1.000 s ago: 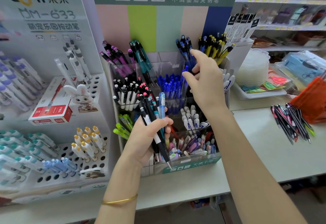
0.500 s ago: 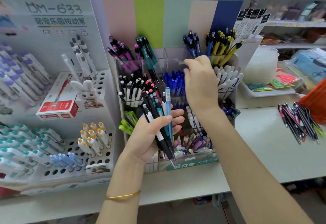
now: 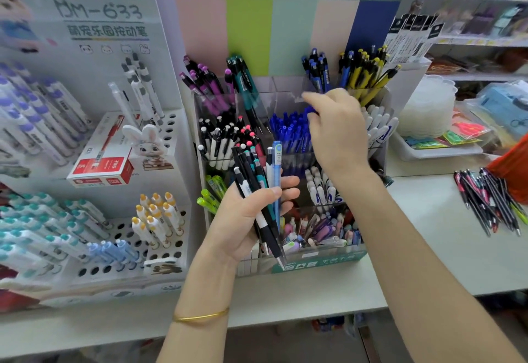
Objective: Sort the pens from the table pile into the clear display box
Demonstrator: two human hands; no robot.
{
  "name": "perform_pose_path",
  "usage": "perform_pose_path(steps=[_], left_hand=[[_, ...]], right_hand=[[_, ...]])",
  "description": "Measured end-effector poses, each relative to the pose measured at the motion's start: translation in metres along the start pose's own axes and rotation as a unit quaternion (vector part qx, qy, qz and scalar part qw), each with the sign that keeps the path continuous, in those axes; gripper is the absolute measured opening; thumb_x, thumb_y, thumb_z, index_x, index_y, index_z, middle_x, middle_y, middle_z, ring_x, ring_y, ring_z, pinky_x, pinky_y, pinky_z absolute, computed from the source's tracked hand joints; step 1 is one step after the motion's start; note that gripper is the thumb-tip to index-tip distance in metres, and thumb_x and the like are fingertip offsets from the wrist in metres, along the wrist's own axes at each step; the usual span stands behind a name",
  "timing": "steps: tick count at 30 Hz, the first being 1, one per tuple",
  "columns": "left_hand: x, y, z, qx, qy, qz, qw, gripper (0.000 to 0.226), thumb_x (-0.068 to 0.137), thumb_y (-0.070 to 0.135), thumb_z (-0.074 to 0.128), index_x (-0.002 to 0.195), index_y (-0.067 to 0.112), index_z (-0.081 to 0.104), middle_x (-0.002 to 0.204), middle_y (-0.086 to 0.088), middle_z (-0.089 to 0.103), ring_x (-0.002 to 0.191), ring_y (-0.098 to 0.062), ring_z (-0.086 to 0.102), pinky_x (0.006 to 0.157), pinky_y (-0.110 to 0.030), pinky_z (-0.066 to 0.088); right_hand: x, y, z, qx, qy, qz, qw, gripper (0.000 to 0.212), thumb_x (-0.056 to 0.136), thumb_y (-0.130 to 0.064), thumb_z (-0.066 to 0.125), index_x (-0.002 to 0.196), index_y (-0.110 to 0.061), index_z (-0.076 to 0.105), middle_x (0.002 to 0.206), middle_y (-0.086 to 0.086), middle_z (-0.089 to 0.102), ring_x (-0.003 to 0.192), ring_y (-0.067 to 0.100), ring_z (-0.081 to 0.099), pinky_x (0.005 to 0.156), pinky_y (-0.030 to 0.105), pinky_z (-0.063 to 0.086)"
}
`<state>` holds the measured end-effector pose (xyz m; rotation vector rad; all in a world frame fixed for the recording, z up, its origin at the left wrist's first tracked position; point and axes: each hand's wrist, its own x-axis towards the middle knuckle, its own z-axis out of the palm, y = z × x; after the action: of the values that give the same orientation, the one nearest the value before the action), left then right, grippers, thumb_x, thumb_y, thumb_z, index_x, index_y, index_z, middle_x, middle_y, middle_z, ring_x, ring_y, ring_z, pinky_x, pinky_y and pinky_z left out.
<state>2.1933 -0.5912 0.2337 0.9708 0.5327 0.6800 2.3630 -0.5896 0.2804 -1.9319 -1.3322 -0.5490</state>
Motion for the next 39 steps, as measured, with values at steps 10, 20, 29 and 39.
perform_pose_path(steps=[10, 20, 29, 39], left_hand=[[-0.027, -0.010, -0.024, 0.065, 0.076, 0.001, 0.995, 0.027, 0.089, -0.012, 0.050, 0.112, 0.000, 0.061, 0.096, -0.015, 0.074, 0.091, -0.029, 0.072, 0.072, -0.033, 0.059], [-0.045, -0.002, -0.050, 0.083, 0.202, 0.045, 0.975, 0.030, 0.089, -0.012, 0.050, 0.089, 0.014, 0.065, 0.080, -0.009, 0.066, 0.060, -0.014, 0.054, 0.061, -0.033, 0.047], [-0.048, -0.007, -0.048, -0.017, 0.142, 0.039, 0.989, 0.024, 0.092, -0.006, 0.050, 0.113, 0.002, 0.058, 0.080, -0.005, 0.068, 0.066, -0.014, 0.062, 0.063, -0.026, 0.054], [-0.049, -0.006, -0.045, -0.018, 0.039, 0.072, 0.996, 0.028, 0.080, 0.002, 0.054, 0.107, 0.009, 0.052, 0.090, -0.009, 0.070, 0.068, -0.015, 0.059, 0.063, -0.028, 0.051]], right_hand=[[-0.070, -0.034, -0.023, 0.418, -0.184, 0.198, 0.867, 0.014, 0.085, -0.007, 0.067, 0.093, -0.017, 0.060, 0.085, 0.001, 0.064, 0.071, 0.005, 0.059, 0.056, 0.016, 0.046], [-0.069, -0.037, -0.008, 0.339, -0.052, 0.098, 0.934, 0.018, 0.091, -0.008, 0.060, 0.098, -0.020, 0.048, 0.088, -0.008, 0.055, 0.076, 0.009, 0.057, 0.068, 0.027, 0.051], [-0.091, -0.037, 0.024, 0.137, -0.127, -0.048, 0.981, 0.016, 0.078, -0.011, 0.074, 0.091, -0.012, 0.063, 0.076, 0.001, 0.064, 0.076, 0.023, 0.058, 0.068, 0.044, 0.050], [-0.093, -0.038, 0.009, 0.108, -0.072, -0.013, 0.991, 0.014, 0.081, -0.013, 0.071, 0.094, -0.015, 0.070, 0.088, 0.000, 0.063, 0.086, 0.023, 0.054, 0.077, 0.027, 0.039]])
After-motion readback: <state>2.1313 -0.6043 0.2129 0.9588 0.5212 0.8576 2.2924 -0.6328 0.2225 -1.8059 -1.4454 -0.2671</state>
